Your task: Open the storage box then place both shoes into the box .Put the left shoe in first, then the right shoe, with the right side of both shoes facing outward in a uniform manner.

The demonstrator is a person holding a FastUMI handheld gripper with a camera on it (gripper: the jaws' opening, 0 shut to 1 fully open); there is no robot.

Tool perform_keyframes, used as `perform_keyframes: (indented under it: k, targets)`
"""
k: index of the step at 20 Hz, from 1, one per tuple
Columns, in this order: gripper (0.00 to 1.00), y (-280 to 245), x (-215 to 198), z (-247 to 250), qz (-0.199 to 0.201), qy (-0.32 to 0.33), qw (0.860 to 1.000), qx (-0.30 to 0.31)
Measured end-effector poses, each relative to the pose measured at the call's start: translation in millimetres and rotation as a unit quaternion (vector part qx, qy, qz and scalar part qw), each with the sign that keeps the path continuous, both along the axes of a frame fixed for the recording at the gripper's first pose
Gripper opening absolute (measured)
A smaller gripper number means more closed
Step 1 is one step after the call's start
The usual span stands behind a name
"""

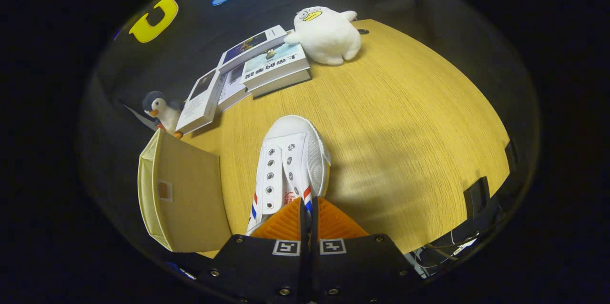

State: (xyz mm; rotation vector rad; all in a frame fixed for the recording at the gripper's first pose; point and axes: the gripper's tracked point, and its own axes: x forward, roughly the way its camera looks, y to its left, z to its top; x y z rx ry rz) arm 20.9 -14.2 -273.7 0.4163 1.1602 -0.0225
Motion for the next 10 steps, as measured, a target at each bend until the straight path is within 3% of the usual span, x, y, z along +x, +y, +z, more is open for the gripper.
perform_keyframes:
  k: [10]
  targets:
    - [0.0, 68.3, 27.2, 75.4, 0.037, -0.063, 0.997, 0.039]
